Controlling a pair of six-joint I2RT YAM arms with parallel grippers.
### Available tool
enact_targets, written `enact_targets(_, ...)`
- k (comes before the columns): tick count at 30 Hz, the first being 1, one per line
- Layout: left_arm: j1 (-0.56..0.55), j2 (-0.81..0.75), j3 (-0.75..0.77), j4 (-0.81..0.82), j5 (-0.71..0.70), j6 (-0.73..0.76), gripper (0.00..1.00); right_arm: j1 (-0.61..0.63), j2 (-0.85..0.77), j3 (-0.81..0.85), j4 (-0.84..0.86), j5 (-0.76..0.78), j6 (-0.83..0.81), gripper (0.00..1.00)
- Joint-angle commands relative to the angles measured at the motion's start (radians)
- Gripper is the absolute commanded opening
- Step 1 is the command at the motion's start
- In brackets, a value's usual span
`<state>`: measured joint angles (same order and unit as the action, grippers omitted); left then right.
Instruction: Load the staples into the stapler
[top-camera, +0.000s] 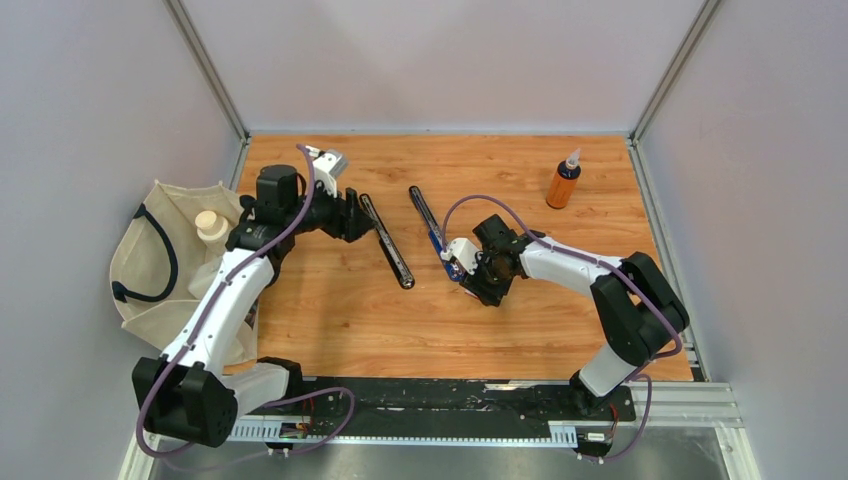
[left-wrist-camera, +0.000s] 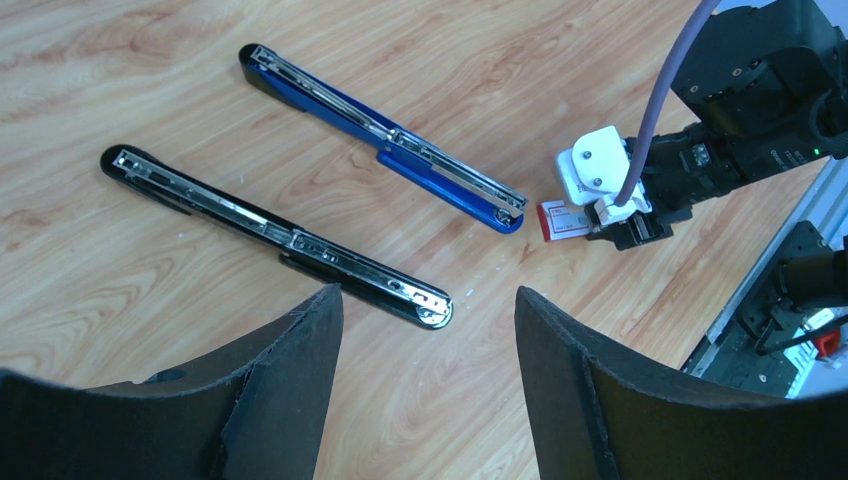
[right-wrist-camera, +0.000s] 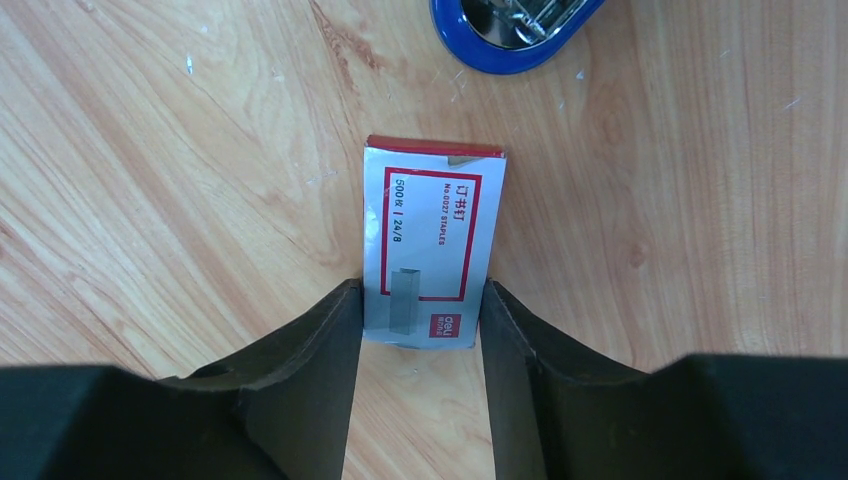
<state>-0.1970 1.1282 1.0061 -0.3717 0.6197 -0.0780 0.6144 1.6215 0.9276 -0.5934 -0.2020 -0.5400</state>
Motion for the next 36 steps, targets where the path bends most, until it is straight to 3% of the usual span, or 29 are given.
enact_targets(1, -0.005, 0.028, -0.009, 0.042, 0.026, -0.029, 0.72, 0.004, -0.018, -0.004, 0.014, -0.01, -0.023, 0.48)
enact_targets(24, -0.016, 0.1, -0.057, 0.123, 0.107, -0.132, 0.72, 0.004, -0.212, -0.035, 0.027, -0.071, -0.028, 0.45)
enact_targets(29, -0.061, 0.142, -0.046, 0.14, 0.155, -0.17, 0.72, 0.018, -0.336, -0.058, 0.075, -0.044, -0.031, 0.45)
enact_targets(36, -0.166, 0.281, 0.068, 0.034, 0.205, -0.131, 0.71, 0.031, -0.46, -0.067, 0.083, -0.028, -0.046, 0.45)
